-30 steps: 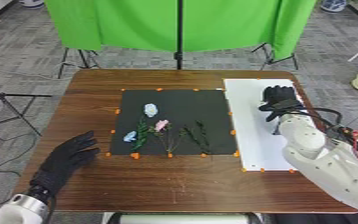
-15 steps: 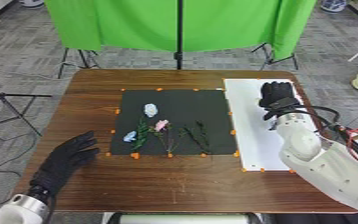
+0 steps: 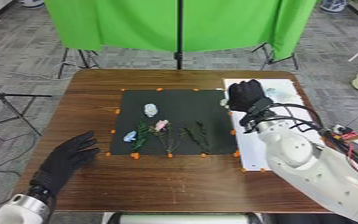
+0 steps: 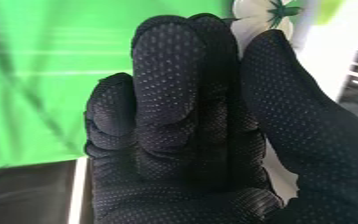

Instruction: Arrange flowers

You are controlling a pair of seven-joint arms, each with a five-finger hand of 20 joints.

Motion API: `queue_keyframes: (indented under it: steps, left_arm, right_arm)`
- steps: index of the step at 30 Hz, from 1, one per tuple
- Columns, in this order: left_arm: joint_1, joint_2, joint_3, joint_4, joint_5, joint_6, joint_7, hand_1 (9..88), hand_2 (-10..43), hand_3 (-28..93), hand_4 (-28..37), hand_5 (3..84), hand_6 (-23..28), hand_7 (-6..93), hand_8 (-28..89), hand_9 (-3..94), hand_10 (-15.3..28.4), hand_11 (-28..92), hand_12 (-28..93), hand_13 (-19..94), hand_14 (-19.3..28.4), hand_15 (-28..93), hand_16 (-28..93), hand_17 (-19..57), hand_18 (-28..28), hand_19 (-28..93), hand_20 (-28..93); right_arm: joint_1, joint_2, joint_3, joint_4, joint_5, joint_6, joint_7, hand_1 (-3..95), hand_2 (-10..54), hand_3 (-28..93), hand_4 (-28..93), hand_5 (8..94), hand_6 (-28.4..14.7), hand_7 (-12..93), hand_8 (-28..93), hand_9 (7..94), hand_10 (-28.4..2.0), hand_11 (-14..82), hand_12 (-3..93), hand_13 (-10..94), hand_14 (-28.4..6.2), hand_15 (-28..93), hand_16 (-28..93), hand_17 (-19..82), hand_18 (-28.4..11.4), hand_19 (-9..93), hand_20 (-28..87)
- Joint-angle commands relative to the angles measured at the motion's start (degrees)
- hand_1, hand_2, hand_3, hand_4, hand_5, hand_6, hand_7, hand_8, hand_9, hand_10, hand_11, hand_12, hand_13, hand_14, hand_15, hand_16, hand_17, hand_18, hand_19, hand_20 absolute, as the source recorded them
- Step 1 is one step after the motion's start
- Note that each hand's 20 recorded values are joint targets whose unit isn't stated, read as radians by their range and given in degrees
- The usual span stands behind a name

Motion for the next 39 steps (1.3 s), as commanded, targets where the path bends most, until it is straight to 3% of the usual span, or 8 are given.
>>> queue_keyframes:
  steps: [1, 10, 27, 36, 39]
  left_arm:
    - [1.16, -0.62, 0.80, 1.49, 0.56, -0.41, -1.79, 24.0, 0.4, 70, -28.3, 31.1, 5.4, 16.9, -10, 26.2, 11.5, 22, 14, 21, 13.6, 47, -4, -11.5, 20.8, 53, 3]
    - [0.90, -0.53, 1.04, 1.69, 0.50, -0.55, -1.78, 24.0, 0.4, 70, -28.3, 31.1, 5.3, 17.1, -10, 26.2, 11.4, 22, 14, 21, 13.6, 47, -4, -11.5, 20.8, 53, 3]
    - [0.40, -0.52, 1.30, 1.98, 0.50, -0.70, -2.08, 24.1, 0.5, 70, -28.3, 31.1, 5.3, 17.0, -10, 26.3, 11.4, 23, 14, 21, 13.6, 47, -4, -11.6, 20.8, 53, 3]
    - [0.64, -0.62, 1.06, 1.92, 0.50, -0.78, -2.19, 24.0, 0.4, 70, -28.3, 31.1, 5.3, 17.0, -10, 26.2, 11.5, 23, 14, 21, 13.5, 47, -4, -11.5, 20.8, 53, 3]
    - [0.65, -0.62, 1.16, 2.01, 0.49, -0.83, -1.94, 24.0, 0.4, 70, -28.3, 31.1, 5.4, 17.0, -10, 26.3, 11.5, 22, 14, 21, 13.5, 47, -4, -11.5, 20.8, 53, 3]
  right_arm:
    - [2.48, -7.00, -4.84, -2.72, -0.40, -2.81, -5.00, 49.1, -9.5, 82, -28, 75.5, 1.9, 46, -11, 88.2, -4.0, 20.3, 45.0, 87, 0.6, 40, 36, 40, -17.5, 83, 39]
    - [3.71, -8.62, -9.26, -3.13, -1.06, -3.39, -2.88, 49.1, -9.5, 82, -28, 74.9, 1.9, 46, -12, 87.7, -4.1, 20.8, 45.2, 87, 0.3, 41, 36, 39, -17.0, 83, 40]
    - [7.69, -12.68, -13.78, 2.42, -2.49, -1.26, -0.30, 48.6, -9.5, 82, -28, 74.1, 2.0, 48, -13, 87.0, -4.2, 21.9, 45.3, 86, 0.4, 43, 36, 38, -16.7, 83, 40]
    - [5.03, -12.82, -9.79, 1.04, -1.81, -7.32, -3.59, 45.6, -9.5, 81, -28, 71.5, 1.7, 49, -12, 84.7, -4.4, 22.1, 45.5, 84, 0.0, 44, 35, 37, -16.6, 83, 40]
    - [3.84, -12.74, -7.54, 0.57, 0.43, -8.80, -5.64, 42.3, -9.5, 79, -28, 69.4, 1.5, 49, -13, 81.7, -4.9, 25.7, 42.0, 81, -0.5, 47, 29, 35, -16.6, 82, 41]
